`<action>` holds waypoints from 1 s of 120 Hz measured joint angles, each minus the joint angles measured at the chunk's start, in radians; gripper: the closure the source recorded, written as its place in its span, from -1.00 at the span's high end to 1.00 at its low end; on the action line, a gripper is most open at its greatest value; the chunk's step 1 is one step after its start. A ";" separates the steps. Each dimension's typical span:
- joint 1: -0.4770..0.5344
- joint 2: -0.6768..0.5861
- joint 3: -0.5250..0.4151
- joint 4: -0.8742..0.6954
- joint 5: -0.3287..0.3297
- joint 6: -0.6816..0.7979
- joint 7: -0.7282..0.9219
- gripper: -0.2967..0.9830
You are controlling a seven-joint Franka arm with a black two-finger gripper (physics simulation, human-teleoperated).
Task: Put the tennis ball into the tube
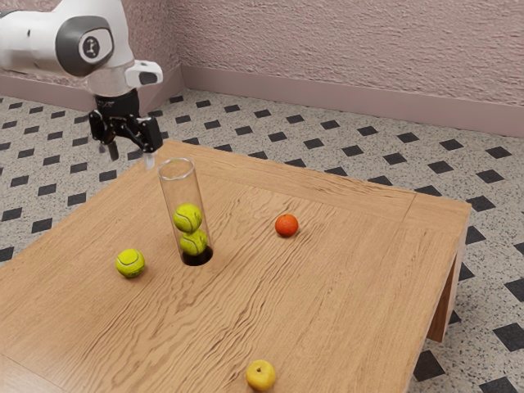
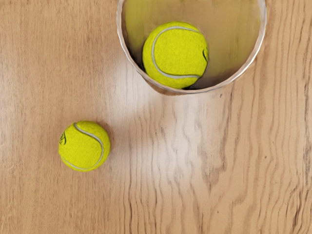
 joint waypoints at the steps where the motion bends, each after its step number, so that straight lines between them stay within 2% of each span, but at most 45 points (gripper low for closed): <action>1: -0.003 -0.002 0.000 0.000 0.000 0.002 0.001 0.54; 12: -0.036 -0.025 0.000 -0.036 -0.003 0.023 0.015 0.54; 27: -0.088 -0.116 0.016 -0.240 -0.004 0.103 0.029 0.53; 40: -0.047 -0.144 0.037 -0.354 -0.005 0.189 0.038 0.53; 55: -0.016 -0.104 0.053 -0.433 -0.005 0.296 0.046 0.54; 77: -0.030 -0.004 0.064 -0.475 -0.007 0.458 0.052 0.54; 88: -0.027 0.005 0.068 -0.534 -0.010 0.536 0.053 0.54; 120: 0.069 0.074 0.073 -0.569 -0.009 0.722 0.056 0.54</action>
